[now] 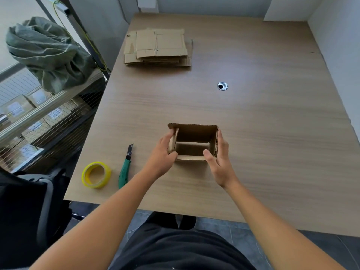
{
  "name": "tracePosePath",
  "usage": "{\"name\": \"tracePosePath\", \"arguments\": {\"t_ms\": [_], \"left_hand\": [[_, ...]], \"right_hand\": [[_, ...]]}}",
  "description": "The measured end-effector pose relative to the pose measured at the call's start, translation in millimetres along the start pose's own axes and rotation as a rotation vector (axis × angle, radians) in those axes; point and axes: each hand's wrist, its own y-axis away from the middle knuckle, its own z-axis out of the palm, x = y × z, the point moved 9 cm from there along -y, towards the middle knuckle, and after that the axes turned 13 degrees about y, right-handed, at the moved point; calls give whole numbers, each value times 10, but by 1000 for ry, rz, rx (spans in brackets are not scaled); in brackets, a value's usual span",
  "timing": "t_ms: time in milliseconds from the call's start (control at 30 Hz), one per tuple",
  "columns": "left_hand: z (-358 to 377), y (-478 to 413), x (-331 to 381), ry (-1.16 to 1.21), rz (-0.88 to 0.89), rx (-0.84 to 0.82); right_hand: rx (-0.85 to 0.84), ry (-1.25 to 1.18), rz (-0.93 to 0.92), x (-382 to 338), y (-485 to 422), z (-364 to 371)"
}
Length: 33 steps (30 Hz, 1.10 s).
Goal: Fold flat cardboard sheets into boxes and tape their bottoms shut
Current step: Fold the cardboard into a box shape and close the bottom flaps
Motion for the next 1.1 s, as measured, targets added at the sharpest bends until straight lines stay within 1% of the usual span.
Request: {"name": "tracePosePath", "arguments": {"t_ms": [67,167,267,367,433,533,600,667,700,767,867,1000,1100], "left_hand": [[-20,-52,38,-89,26,-20],[-84,-187,115,-161,50,-58],[-82,-286,166,-131,17,-104],[-53,-354,198,-113,-24,-158],[-27,-389,225,-96,-47,-171],[-35,-408,217,-37,-59,-153],[-53,-365,149,-22,-46,-147],[-77,-304,77,-45,5,-141],[-93,-275,52,-75,42,-121],[-158,-243,46,-127,127,-23],[-252,-206,89,-125,221,135],[-251,-117,77,-213,280,186],[-232,-26,47,-200,346,194]], "right_hand": [[14,40,-38,6,-45,-15],[-32,72,-69,33,-121,17],[-101,112,-89,62,-174,32],[-195,213,-127,99,-188,109],[-143,236,-145,119,-231,81],[-43,186,-137,130,-303,-17],[-29,164,-123,127,-341,-56],[-32,147,-95,139,-371,-78],[-40,128,-80,152,-380,-72],[-33,103,-57,180,-379,-52],[35,48,-19,228,-349,-39],[66,3,4,252,-297,39],[94,117,-68,209,-328,60]]}}
